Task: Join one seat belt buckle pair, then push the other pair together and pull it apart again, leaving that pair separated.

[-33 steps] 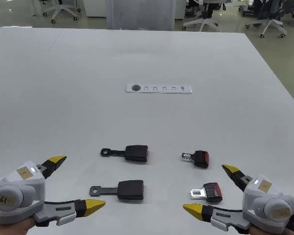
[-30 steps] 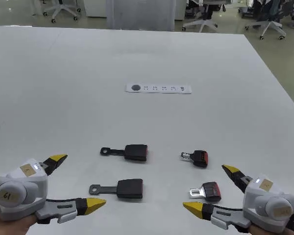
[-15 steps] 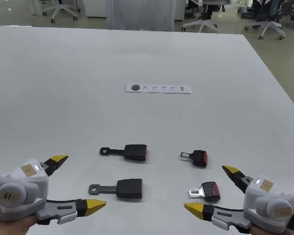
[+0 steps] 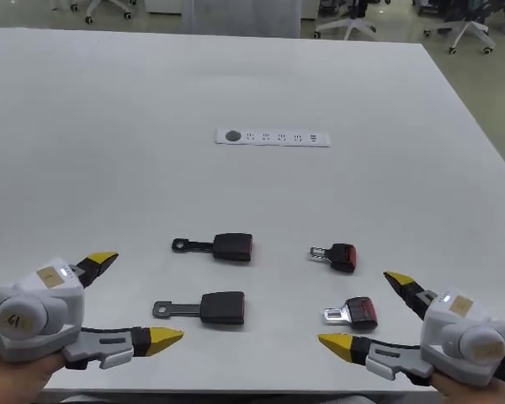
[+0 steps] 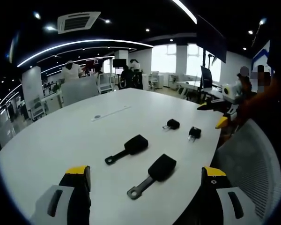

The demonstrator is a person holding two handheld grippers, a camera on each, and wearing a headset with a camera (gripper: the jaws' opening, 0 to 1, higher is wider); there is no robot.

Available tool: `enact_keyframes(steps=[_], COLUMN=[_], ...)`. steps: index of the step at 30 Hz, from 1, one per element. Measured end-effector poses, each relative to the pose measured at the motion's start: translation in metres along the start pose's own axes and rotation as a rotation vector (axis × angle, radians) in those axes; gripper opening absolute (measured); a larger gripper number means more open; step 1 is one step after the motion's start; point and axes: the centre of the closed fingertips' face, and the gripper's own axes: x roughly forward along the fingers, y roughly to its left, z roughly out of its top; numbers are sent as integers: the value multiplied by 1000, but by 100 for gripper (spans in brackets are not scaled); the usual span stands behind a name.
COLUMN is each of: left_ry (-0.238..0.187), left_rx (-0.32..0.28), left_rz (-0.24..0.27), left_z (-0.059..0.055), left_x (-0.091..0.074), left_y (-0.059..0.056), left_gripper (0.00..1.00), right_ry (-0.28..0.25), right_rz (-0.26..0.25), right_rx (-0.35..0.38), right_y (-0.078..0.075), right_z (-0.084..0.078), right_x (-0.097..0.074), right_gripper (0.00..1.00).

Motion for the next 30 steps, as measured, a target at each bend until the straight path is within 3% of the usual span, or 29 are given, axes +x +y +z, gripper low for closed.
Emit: enact_keyframes(steps=[8, 30], left_ry=[9, 19], left_rx=[-6, -1], left_rz=[-9, -23], left_z=[-6, -6], left_x=[2, 7], left_y=[-2, -7], left_gripper=[100, 100], right_ry=[17, 31], right_rz=[-2, 7], right_rx=[5, 4], right_y=[-2, -3], right_z=[-8, -15], right_x=[-2, -4], right_gripper=[98, 97])
